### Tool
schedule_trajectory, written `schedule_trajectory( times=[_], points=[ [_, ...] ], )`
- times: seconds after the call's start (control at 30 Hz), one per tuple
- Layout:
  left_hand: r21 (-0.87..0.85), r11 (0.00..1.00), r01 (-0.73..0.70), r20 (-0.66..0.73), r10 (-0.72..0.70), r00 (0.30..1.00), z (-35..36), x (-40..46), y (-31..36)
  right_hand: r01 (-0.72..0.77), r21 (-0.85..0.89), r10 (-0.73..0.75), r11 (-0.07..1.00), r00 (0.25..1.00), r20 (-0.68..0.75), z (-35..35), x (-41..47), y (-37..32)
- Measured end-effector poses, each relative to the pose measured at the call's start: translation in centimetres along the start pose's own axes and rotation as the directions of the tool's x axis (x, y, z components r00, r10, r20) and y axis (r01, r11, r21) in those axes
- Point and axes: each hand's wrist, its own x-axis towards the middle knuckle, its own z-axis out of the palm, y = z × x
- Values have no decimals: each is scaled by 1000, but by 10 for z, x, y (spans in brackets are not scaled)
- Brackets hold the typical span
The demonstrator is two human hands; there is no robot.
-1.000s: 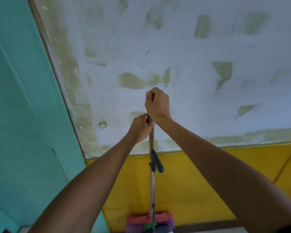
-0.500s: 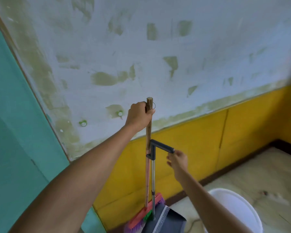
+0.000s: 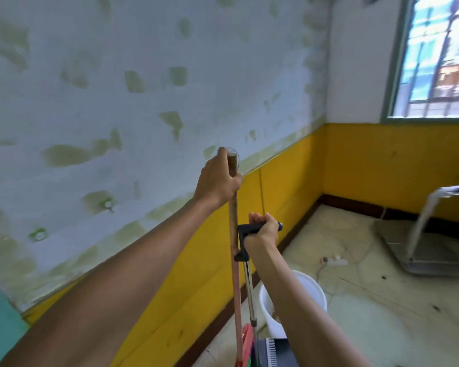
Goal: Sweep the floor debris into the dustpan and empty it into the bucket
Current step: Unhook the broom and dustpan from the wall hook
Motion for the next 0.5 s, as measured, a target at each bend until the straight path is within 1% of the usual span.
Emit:
schedule_trajectory(
  times=[0.03,0.07,0.1,0.13,0.17,0.2,0.23,0.3,0.33,0.37,0.4,0.43,0.47,0.5],
  points=[
    [89,993,-73,-35,76,996,6,1,16,21,19,-20,1000,999,-32,-1,-5,-15],
    [245,954,-170,-76,194,978,12,2,32,44,29,-43,999,998,-55,-5,-10,-31],
    [416,863,-287,-92,354,931,18,3,49,72,29,-70,997,995,-73,-8,-15,-47],
    [556,724,-409,-61,526,848,22,3,67,106,33,-102,994,991,-90,-13,-19,-63],
    [633,569,-525,13,670,743,28,3,87,129,49,-123,990,987,-106,-19,-23,-81],
    [660,437,-611,87,764,640,34,2,108,146,77,-136,986,983,-119,-25,-26,-99],
    [659,346,-668,137,818,559,40,0,129,164,93,-151,982,980,-132,-33,-30,-118],
    [626,225,-747,215,871,443,58,-10,175,203,116,-184,972,970,-157,-52,-39,-158],
    [571,143,-808,289,886,361,70,-18,198,220,117,-198,969,965,-170,-62,-43,-178],
    [475,53,-878,405,873,272,84,-26,220,235,115,-213,965,960,-180,-73,-47,-198],
    [381,-1,-925,568,790,233,99,-35,241,246,131,-222,960,959,-176,-84,-51,-217],
    [338,-11,-941,719,649,250,113,-44,261,258,143,-234,956,958,-163,-95,-55,-236],
    [359,0,-933,811,494,312,126,-53,281,267,162,-240,950,956,-168,-106,-57,-255],
    [412,5,-911,849,363,385,141,-60,299,272,158,-243,949,953,-183,-118,-60,-273]
  ],
)
